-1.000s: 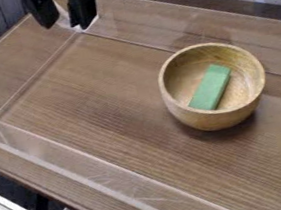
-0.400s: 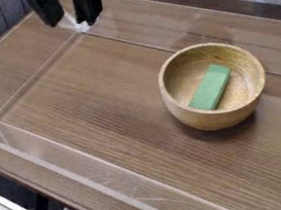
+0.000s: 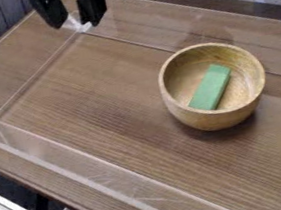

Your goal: Put the green block in the brown bowl

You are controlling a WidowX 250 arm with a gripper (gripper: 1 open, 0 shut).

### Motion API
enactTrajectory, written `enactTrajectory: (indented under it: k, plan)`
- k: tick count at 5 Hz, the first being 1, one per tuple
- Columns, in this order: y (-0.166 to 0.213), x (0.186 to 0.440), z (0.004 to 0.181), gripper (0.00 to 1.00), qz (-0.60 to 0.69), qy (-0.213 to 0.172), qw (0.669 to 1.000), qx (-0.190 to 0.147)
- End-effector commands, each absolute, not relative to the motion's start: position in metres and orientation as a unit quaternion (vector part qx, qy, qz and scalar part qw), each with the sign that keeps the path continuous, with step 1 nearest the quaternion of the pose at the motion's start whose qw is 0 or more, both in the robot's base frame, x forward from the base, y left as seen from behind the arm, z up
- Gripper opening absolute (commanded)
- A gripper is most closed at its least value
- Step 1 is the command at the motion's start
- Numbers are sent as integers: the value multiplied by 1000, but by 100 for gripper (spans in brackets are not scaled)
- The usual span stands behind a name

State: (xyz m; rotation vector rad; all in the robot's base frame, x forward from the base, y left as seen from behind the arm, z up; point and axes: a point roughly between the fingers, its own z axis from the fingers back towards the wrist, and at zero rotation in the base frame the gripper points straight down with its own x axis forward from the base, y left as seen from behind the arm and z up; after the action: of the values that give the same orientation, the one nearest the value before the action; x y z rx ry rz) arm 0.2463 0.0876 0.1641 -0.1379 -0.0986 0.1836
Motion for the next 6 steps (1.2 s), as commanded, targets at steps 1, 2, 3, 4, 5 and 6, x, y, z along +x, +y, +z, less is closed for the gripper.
enactTrajectory:
  k: [1,2,3,4,5,6]
  plan:
    - [87,249,178,100,88,-79,991,-65]
    - [90,249,175,100,91,-82,990,-67]
    - [93,249,172,100,94,-87,990,-65]
    - [97,252,170,100,95,-94,989,-60]
    - [99,253,169,100,97,-101,988,-60]
    - [101,253,168,100,99,-107,987,-62]
